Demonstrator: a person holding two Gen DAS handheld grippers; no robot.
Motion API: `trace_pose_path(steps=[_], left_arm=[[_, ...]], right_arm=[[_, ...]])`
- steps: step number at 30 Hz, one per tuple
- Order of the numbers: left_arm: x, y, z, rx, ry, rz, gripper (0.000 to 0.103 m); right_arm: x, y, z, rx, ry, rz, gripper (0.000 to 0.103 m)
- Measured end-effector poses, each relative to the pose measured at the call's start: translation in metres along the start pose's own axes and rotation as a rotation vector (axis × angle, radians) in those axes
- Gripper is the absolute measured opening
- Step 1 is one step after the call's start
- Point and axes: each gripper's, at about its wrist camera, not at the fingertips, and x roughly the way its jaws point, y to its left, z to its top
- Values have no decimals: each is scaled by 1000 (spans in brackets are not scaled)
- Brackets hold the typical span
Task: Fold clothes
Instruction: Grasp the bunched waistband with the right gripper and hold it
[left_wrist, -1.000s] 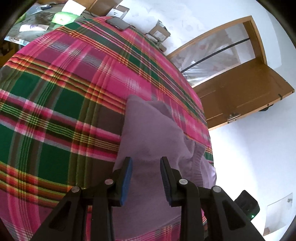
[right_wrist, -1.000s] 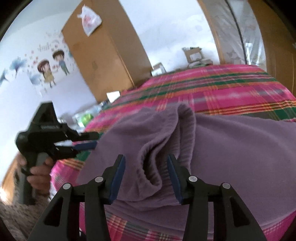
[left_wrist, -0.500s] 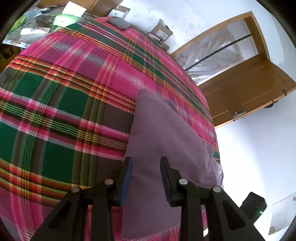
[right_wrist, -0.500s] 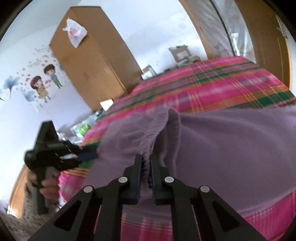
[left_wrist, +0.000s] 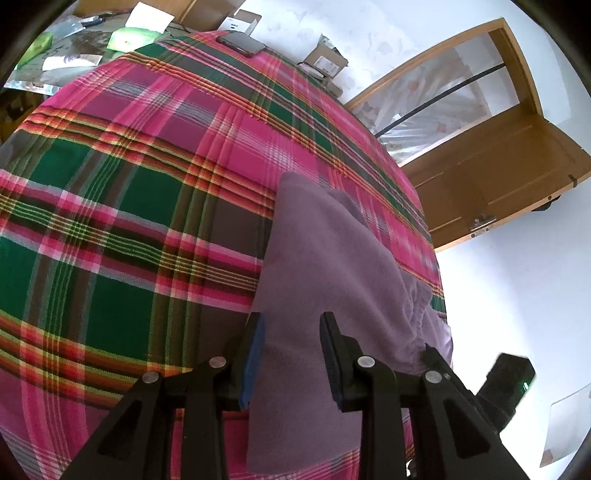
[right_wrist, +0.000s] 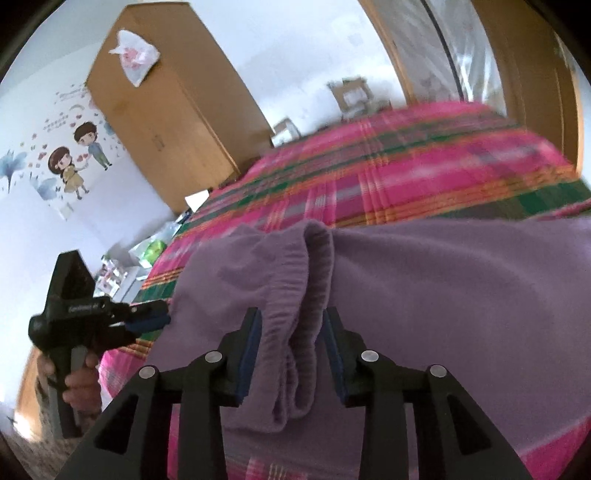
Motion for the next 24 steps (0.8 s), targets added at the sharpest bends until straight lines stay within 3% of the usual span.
trace_pose_path(steps=[3, 6, 13, 14, 15, 16, 19, 24], left_arm=[[0, 0, 0, 0, 3, 0, 31], [1, 1, 0, 0, 5, -1, 31], [1, 2, 0, -4, 5, -3, 31], [1, 2, 0, -4, 6, -3, 31], [1, 2, 0, -4, 6, -3, 31], [1, 2, 0, -6, 6, -4, 31], [1, 2, 0, -9, 6, -5, 31], [-2, -3, -1, 0, -14, -11, 31]], right_arm=[[13, -7, 3, 38, 46, 30, 36], [21, -8, 4, 52, 67, 45, 47], [29, -7, 6, 77, 88, 63, 48], [30, -6, 6, 77, 89, 63, 45], [30, -5, 6, 76, 89, 64, 30], [29, -4, 6, 74, 87, 66, 23], [21, 0, 7, 65, 49, 101, 15], [-4, 5, 14, 65, -33, 145, 14]])
